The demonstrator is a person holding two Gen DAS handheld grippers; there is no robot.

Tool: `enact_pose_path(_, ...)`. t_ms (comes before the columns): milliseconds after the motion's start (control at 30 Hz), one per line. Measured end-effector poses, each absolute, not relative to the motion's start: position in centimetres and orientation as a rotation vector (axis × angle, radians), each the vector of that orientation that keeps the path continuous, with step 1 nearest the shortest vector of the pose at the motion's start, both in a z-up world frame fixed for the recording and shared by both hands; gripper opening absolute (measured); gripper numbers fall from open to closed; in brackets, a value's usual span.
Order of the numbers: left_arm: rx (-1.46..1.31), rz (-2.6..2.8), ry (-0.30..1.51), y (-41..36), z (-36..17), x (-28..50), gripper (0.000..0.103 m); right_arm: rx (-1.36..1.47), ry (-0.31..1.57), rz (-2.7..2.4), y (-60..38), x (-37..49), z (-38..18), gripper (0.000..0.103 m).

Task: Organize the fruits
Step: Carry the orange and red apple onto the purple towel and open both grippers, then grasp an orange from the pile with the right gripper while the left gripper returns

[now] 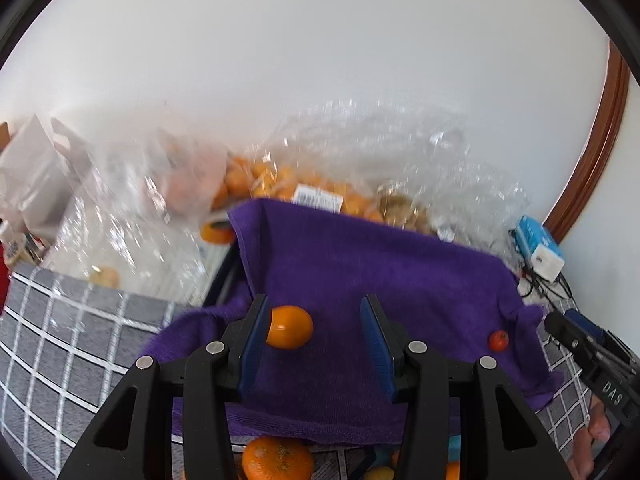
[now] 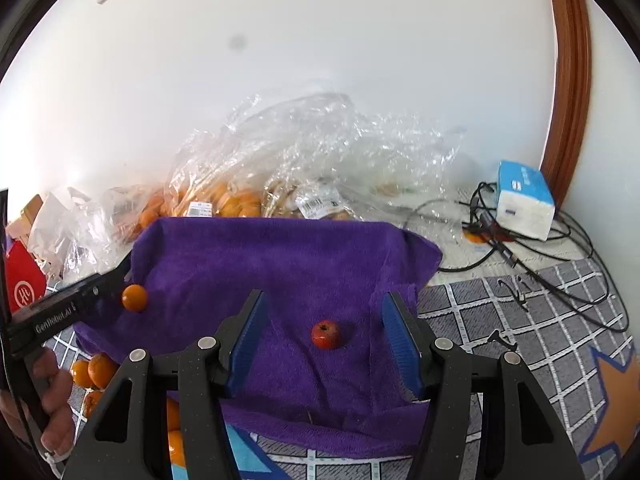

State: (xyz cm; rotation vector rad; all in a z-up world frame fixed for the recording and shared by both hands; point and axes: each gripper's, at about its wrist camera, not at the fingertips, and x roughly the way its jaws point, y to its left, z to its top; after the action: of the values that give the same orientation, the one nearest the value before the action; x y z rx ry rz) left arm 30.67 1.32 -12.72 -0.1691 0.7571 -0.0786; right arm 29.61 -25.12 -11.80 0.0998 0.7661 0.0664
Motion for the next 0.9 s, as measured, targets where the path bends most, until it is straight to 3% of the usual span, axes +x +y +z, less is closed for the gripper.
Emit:
enact_pose_path(300, -0.166, -0.132, 0.738, 1.5, -9.0, 28.3, 0.044, 0.062, 0.822, 0.186, -22.4, 26.0, -11.6, 0.058)
enact_pose_path(900, -0.225, -0.11, 0.777, 6.4, -14.5, 21.9, 0.046, 0.046, 0.925, 0.421, -17.6, 22.1, -16.3, 0.054)
